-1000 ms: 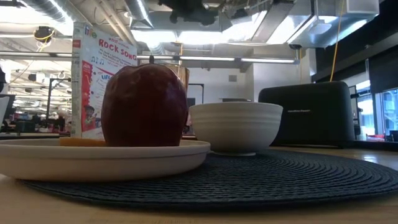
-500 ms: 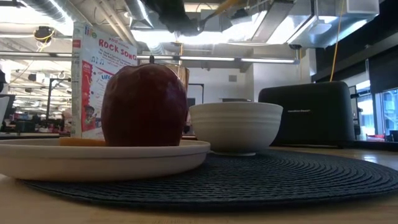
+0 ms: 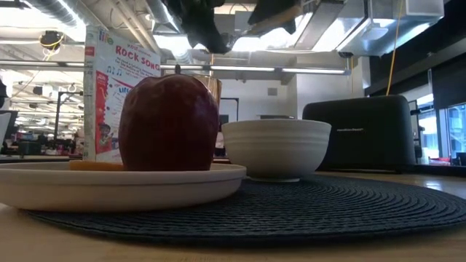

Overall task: Arrange a breakfast setting
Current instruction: Put the orange spoon onto the black table mat to the right of the white bowl

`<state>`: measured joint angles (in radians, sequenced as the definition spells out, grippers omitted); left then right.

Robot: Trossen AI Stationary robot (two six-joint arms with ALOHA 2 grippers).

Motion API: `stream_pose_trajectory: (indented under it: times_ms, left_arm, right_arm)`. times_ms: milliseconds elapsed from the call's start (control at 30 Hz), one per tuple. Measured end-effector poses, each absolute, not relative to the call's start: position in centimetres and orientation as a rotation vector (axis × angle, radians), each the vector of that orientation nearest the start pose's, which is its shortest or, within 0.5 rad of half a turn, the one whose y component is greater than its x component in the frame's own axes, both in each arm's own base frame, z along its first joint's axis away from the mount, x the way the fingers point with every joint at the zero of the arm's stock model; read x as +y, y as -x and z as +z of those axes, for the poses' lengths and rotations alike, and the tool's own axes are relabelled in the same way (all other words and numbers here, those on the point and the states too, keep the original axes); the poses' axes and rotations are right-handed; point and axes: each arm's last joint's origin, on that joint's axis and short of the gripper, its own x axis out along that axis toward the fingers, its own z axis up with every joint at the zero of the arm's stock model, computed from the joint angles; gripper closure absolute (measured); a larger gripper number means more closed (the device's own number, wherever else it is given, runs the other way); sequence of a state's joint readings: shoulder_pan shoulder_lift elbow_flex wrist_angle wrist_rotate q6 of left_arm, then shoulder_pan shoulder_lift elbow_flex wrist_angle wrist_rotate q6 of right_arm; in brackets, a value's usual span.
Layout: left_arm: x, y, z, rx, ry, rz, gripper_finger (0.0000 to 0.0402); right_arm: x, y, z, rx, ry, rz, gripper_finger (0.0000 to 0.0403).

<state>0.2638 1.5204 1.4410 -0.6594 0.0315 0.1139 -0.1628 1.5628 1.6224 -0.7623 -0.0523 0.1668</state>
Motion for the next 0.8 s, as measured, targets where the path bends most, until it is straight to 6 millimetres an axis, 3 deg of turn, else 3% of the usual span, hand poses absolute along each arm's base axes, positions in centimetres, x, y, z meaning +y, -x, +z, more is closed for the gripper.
stream_pose_trajectory:
  times_ms: [233, 400, 500, 667, 800]
  left_arm:
    - [7.7, -31.5, 33.9, 0.793, -0.003, 0.176, 0.0396]
    - [7.6, -31.5, 33.9, 0.795, -0.001, 0.177, 0.0394]
    - [7.4, -31.5, 33.9, 0.797, -0.004, 0.175, 0.0375]
    - [7.5, -31.2, 34.3, 0.784, -0.015, 0.251, 0.0329]
    - [7.5, -29.7, 36.1, 0.723, -0.036, 0.334, 0.0296]
  right_arm:
    - [-5.2, -33.2, 36.4, 0.817, -0.217, -0.133, 0.0271]
    - [-5.2, -33.0, 36.0, 0.862, -0.225, -0.149, 0.0342]
    - [-5.2, -33.0, 36.0, 0.86, -0.245, -0.148, 0.0388]
    - [-5.2, -32.9, 35.5, 0.849, -0.406, -0.222, 0.0393]
    - [-4.1, -31.6, 33.9, 0.811, -0.52, -0.291, 0.0391]
